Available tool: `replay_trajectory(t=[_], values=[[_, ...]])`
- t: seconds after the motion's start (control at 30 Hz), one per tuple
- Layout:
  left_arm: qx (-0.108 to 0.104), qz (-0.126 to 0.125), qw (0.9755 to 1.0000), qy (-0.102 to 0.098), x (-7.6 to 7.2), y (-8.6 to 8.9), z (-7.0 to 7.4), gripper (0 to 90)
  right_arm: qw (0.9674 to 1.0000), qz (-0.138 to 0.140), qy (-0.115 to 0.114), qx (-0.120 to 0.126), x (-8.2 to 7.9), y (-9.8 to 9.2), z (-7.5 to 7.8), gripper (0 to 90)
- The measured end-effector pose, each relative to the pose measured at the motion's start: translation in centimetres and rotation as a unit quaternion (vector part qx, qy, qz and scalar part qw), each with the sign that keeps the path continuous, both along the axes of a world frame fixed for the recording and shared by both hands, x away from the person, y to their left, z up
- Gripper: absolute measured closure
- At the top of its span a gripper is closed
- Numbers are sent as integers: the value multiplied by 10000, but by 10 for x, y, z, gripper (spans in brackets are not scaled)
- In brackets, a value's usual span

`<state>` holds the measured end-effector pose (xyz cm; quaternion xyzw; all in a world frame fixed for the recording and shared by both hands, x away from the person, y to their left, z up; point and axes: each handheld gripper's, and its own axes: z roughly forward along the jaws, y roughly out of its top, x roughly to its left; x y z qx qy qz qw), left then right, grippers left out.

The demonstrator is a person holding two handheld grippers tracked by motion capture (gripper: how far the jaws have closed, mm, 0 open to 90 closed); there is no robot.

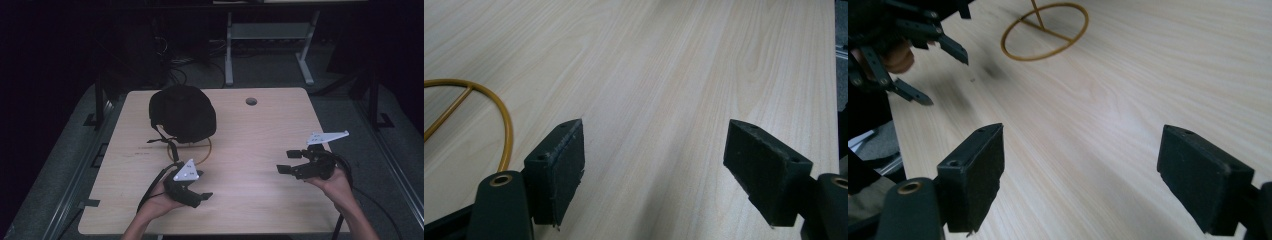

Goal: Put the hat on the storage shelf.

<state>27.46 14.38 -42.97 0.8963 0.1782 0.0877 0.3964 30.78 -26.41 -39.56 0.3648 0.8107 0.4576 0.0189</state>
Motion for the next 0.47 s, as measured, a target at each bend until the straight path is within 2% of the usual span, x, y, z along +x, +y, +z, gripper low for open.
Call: replay_trajectory(t=[0.17, 0.33, 0.43, 0.47], values=[[25, -19, 10000, -18, 0, 1, 0, 244, 9999, -87, 73, -68, -11, -8, -12, 185], [-15, -22, 10000, -44, 0, 0, -1, 244, 9999, -145, -13, -13, -30, -12, -23, 184], [4, -53, 10000, -27, 0, -1, -1, 244, 9997, -234, -53, -60, -43, -11, -33, 180], [4, -53, 10000, -27, 0, -1, -1, 244, 9997, -234, -53, -60, -43, -11, -33, 180]])
